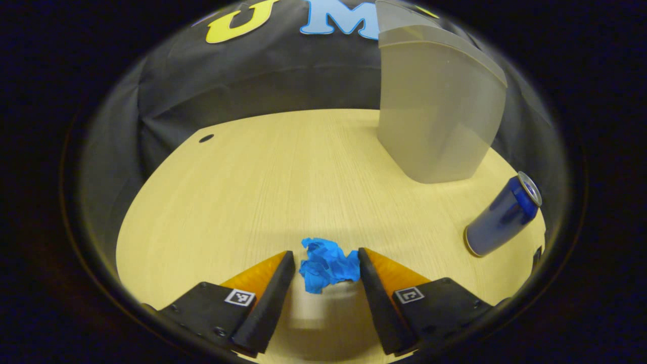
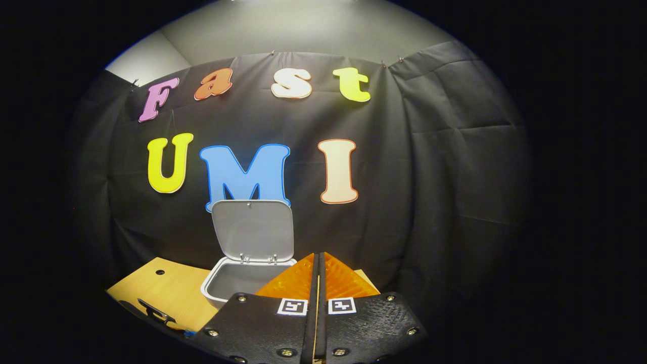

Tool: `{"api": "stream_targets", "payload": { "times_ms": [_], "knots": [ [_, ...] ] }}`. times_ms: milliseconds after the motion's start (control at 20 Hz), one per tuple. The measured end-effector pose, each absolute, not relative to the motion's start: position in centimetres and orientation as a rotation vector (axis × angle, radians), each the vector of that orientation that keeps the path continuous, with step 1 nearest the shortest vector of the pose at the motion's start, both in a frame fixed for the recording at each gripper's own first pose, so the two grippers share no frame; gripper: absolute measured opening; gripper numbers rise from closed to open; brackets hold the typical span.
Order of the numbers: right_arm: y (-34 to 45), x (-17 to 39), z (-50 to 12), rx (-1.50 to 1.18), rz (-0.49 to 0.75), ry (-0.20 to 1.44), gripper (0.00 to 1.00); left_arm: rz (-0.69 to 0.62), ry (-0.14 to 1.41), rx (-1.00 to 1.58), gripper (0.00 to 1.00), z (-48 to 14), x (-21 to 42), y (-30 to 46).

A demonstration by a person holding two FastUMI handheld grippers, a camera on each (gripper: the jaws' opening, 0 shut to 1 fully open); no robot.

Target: Press the lid of the desktop garbage bin to open it, pick up the crumpled paper on the desktop and throw it into the bin, then pick up the pop can on the desktop and drop it into the bin, and finally close the garbage bin lid.

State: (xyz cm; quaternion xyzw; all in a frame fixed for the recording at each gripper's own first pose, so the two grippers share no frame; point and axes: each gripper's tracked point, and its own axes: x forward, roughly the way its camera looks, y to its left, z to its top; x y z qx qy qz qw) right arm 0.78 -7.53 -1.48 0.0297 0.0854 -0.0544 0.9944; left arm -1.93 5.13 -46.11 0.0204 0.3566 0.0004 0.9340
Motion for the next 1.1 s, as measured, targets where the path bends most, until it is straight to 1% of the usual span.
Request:
{"api": "stream_targets", "payload": {
  "times_ms": [50, 100, 150, 200, 350, 400, 600, 700, 900, 1050, 1100],
  "knots": [
    [-7.3, 0.9, -1.4, 0.058, -0.105, 0.172, 0.01, 0.005, 0.73, 0.039, 0.71, -46.2, -1.9, 5.1],
    [-7.2, 0.8, -1.5, 0.057, -0.102, 0.173, 0.01, 0.013, 0.728, 0.043, 0.69, -46.2, -1.8, 5.3],
    [-7.1, 0.8, -1.5, 0.055, -0.099, 0.175, 0.01, 0.016, 0.727, 0.034, 0.59, -46.1, -1.8, 5.3],
    [-7.0, 0.7, -1.6, 0.052, -0.097, 0.176, 0.01, 0.017, 0.726, 0.032, 0.54, -46.1, -1.9, 5.3],
    [-6.9, 0.5, -1.6, 0.043, -0.091, 0.179, 0.01, 0.017, 0.73, 0.039, 0.51, -46.1, -1.8, 5.3],
    [-6.8, 0.5, -1.6, 0.041, -0.091, 0.179, 0.01, 0.019, 0.731, 0.041, 0.54, -46.1, -1.8, 5.3],
    [-7.0, 0.1, -1.7, 0.038, -0.092, 0.182, 0.01, 0.028, 0.718, 0.034, 0.51, -45.4, -1.8, 5.5],
    [-7.1, 0.0, -1.8, 0.039, -0.092, 0.183, 0.01, 0.034, 0.687, 0.023, 0.52, -44.4, -1.3, 5.7],
    [-7.0, -0.1, -1.8, 0.046, -0.087, 0.18, 0.01, 0.047, 0.609, -0.011, 0.54, -41.4, 0.2, 5.9],
    [-6.9, -0.1, -1.8, 0.053, -0.082, 0.179, 0.01, 0.043, 0.547, -0.025, 0.52, -37.8, 1.7, 5.5],
    [-6.9, -0.1, -2.0, 0.056, -0.082, 0.18, 0.01, 0.037, 0.524, -0.025, 0.54, -36.7, 2.1, 5.0]
  ]
}}
